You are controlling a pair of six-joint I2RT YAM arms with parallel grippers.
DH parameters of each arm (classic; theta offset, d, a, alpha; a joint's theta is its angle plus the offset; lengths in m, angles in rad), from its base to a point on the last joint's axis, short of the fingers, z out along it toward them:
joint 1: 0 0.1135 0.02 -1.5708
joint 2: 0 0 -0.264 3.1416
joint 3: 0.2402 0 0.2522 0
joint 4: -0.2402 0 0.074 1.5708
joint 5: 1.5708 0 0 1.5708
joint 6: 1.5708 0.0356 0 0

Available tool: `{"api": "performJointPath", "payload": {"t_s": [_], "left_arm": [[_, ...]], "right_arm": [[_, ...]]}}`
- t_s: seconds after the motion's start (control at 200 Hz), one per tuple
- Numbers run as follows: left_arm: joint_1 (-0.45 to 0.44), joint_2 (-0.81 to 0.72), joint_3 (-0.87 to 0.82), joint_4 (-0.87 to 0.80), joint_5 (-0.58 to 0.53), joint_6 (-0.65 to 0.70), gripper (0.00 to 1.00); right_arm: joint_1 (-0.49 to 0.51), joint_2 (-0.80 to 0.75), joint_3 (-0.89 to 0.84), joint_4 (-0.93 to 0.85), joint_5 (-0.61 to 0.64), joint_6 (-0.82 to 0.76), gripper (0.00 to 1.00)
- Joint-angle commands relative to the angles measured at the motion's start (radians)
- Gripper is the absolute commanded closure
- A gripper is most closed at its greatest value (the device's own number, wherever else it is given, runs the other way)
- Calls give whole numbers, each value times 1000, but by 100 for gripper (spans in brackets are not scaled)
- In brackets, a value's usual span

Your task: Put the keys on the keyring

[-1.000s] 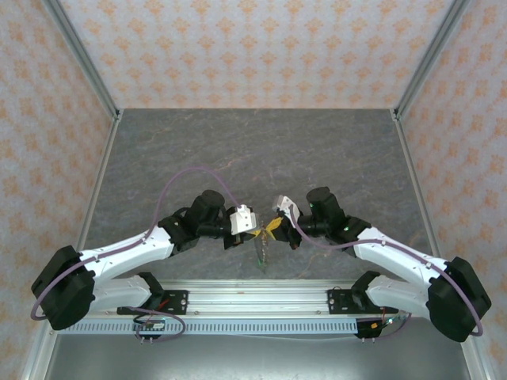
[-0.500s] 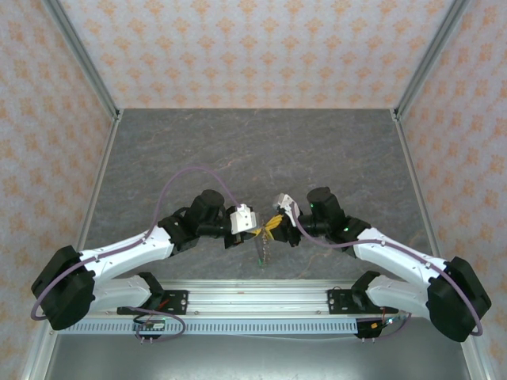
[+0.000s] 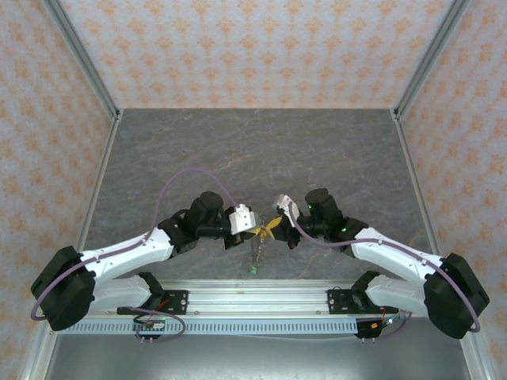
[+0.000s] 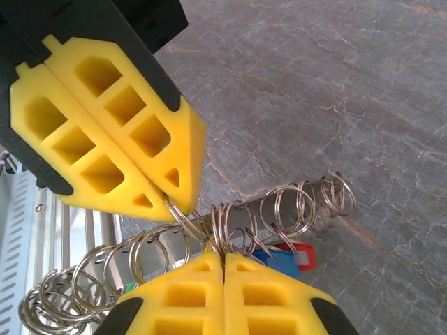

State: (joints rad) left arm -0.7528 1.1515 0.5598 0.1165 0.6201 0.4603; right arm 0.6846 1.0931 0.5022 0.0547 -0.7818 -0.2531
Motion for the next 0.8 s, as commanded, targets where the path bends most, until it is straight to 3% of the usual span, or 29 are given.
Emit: {"api": "performJointPath", "payload": {"t_s": [0.0,0.796], "left_arm": [[-3,-29,-7,104,5,-27,100],[-2,-22,-10,87,13,-28,100]], "right_arm": [[-7,33,-14,-22,37,23,100],[-6,-37,-14,-29,42,-58,100]]}}
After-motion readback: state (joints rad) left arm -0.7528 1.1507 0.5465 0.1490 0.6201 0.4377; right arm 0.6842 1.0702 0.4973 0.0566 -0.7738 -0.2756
